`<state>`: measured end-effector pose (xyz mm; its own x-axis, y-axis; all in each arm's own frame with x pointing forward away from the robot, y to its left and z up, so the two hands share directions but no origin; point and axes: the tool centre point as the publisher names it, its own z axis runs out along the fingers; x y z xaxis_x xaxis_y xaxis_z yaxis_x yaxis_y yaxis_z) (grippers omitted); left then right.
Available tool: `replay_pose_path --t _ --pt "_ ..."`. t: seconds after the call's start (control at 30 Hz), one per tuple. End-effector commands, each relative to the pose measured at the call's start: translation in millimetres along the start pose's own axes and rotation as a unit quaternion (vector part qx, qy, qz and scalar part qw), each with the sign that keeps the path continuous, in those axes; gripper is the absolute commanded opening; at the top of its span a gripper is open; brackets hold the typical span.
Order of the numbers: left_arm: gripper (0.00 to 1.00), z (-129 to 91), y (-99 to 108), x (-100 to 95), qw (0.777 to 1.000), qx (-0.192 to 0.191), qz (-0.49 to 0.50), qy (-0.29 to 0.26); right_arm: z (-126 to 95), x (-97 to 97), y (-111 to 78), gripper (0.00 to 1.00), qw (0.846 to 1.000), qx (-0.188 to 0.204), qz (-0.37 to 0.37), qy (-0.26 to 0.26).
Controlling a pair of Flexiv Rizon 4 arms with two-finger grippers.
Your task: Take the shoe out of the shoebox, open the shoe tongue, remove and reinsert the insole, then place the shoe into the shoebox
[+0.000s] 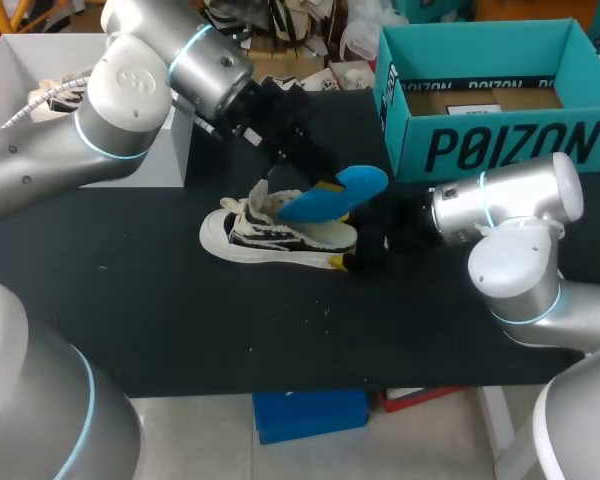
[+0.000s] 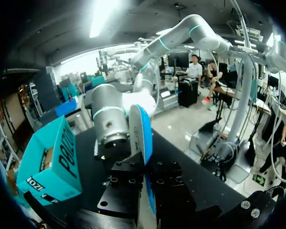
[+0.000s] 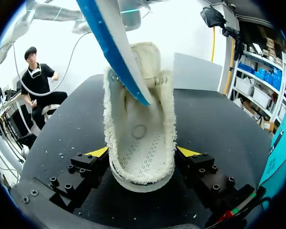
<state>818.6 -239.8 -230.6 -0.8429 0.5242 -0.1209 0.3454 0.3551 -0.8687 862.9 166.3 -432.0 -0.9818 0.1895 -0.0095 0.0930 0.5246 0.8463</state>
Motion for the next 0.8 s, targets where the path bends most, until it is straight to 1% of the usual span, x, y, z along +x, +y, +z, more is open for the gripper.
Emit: replay_pose_path --t 0.03,0.17,0.3,0.37,0.4,0.5,0.53,0.73,0.8 --pt "0.0 -5 -14 12.4 0.998 0.042 -0.019 -0.031 2 -0.1 -1.2 0.0 1.0 0.001 0.001 -0.001" --pt "0.0 -13 -40 15.1 0.994 0.09 -0.035 -0.054 2 -0.1 -1.2 0.0 1.0 0.001 0.001 -0.001" --pt "0.0 -21 -62 17.4 0.989 0.12 -0.064 -0.058 2 -0.1 -1.2 0.0 1.0 0.001 0.001 -0.001" --pt "0.0 -25 -76 19.1 0.985 0.141 -0.076 -0.062 2 -0.1 -1.2 0.0 1.0 0.001 0.001 -0.001" --pt "0.0 -27 -83 20.2 0.982 0.158 -0.082 -0.06 2 -0.1 -1.2 0.0 1.0 0.001 0.001 -0.001" --pt "0.0 -36 -100 22.0 0.976 0.182 -0.094 -0.069 2 -0.1 -1.2 0.0 1.0 0.001 0.001 -0.001" --pt "0.0 -38 -106 23.0 0.973 0.197 -0.099 -0.07 2 -0.1 -1.2 0.0 1.0 0.001 0.001 -0.001" --pt "0.0 -50 -134 29.3 0.955 0.256 -0.115 -0.094 2 -0.1 -1.2 0.0 1.0 0.001 0.001 -0.001" --pt "0.0 -53 -142 32.3 0.953 0.266 -0.113 -0.093 2 -0.1 -1.2 0.0 1.0 0.001 0.001 -0.001"
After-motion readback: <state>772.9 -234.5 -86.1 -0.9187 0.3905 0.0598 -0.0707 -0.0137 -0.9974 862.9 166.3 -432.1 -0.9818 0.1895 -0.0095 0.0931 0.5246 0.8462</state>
